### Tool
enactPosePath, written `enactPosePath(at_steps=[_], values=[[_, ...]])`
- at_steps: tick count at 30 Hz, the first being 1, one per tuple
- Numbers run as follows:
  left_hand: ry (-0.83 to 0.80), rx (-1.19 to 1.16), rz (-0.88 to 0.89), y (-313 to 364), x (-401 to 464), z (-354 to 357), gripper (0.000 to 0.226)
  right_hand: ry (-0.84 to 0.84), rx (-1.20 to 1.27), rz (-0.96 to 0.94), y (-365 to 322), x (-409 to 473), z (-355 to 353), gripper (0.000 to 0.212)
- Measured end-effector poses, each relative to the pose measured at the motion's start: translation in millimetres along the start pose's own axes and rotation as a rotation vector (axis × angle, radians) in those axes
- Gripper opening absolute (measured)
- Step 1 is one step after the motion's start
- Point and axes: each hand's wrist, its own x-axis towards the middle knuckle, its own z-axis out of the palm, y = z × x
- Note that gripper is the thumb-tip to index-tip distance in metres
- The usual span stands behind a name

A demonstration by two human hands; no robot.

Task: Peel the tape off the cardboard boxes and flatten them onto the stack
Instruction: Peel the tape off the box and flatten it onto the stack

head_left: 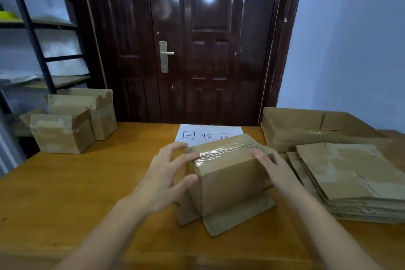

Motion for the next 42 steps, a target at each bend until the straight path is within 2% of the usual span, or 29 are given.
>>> enactPosePath(at_steps=[2,4,7,8,10,13,17,21,28,35,42], values=[[-0.012,0.038,0.132,0.2,2.8,-4.9,0.044,0.05,-0.053,-0.013,-0.2,6.4,2.5,0.082],[-0.043,0.027,0.196,4.4,6.4,-5.1,0.042,0.148,-0.113,-0.076,-6.8,13.2,7.0,0.069],[-0.039,0.059,0.208,11.1,8.5,2.6,0.043,0.273,-0.243,-0.294,-30.0,14.0,16.1,0.043],[-0.012,0.073,0.216,13.2,8.5,5.8,0.042,0.249,-0.268,-0.386,-37.8,10.6,18.7,0.036],[0.055,0.084,0.227,17.9,8.0,13.1,0.04,0.079,-0.296,-0.536,-49.9,-3.4,22.4,0.028],[0.163,0.091,0.235,27.4,9.8,27.8,0.039,-0.131,-0.419,-0.666,-46.0,-27.9,20.5,0.037],[0.297,0.093,0.216,37.0,13.7,51.4,0.039,-0.207,-0.585,-0.627,-20.2,-41.1,8.6,0.057],[0.338,0.022,0.167,35.9,5.5,73.1,0.043,-0.127,-0.599,-0.691,3.8,-47.5,19.2,0.072],[0.34,0.008,0.144,29.7,3.9,81.4,0.061,0.0,-0.505,-0.775,17.1,-45.8,34.1,0.067],[0.341,0.003,0.156,26.7,6.1,80.3,0.058,0.017,-0.498,-0.771,15.3,-44.5,32.8,0.055],[0.332,-0.01,0.15,31.0,4.4,74.8,0.055,0.031,-0.471,-0.781,19.9,-44.2,35.1,0.053]])
